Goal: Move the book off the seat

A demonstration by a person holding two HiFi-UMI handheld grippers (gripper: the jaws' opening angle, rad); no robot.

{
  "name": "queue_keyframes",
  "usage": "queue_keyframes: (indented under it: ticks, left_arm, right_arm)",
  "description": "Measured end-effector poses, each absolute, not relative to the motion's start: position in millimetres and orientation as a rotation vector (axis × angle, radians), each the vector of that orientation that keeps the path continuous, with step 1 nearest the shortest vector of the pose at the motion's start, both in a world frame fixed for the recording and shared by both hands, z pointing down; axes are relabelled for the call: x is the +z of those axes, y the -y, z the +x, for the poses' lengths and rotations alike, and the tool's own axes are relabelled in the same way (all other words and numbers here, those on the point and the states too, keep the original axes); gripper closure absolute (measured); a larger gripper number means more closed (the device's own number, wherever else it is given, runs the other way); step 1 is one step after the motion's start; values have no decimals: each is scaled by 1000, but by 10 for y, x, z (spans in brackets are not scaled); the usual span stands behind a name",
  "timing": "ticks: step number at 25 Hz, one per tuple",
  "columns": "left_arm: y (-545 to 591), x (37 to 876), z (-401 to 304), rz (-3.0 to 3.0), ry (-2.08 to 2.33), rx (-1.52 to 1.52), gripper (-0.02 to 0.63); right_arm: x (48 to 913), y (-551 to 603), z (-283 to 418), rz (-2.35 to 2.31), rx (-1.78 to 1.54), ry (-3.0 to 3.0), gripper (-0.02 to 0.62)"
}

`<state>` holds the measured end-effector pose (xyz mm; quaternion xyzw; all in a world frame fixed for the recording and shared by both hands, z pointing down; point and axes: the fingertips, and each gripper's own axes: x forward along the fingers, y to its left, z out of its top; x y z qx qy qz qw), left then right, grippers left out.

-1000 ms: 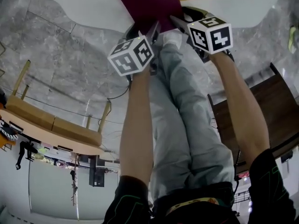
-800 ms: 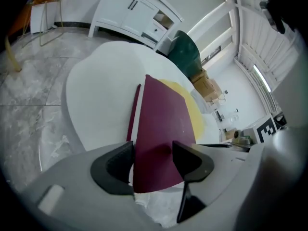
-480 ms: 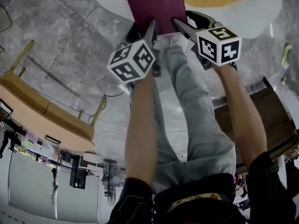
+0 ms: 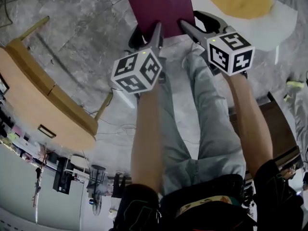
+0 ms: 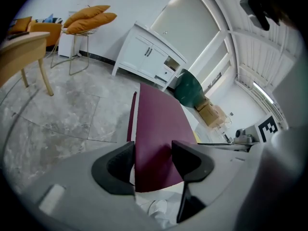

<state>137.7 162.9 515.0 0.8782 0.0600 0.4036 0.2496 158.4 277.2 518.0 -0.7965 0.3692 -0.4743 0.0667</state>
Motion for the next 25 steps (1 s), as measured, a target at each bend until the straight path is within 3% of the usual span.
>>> queue_keyframes:
  ticks: [11,25]
  left_arm:
    - [172,4433,873,2453,167,889,359]
    - [2058,4067,-845,2291,681,603,359]
  right_arm:
    - [4509,-848,1418,-2353,-1340,-1539,377]
    - [4102,1429,150,-2096,-1283,-2124,377]
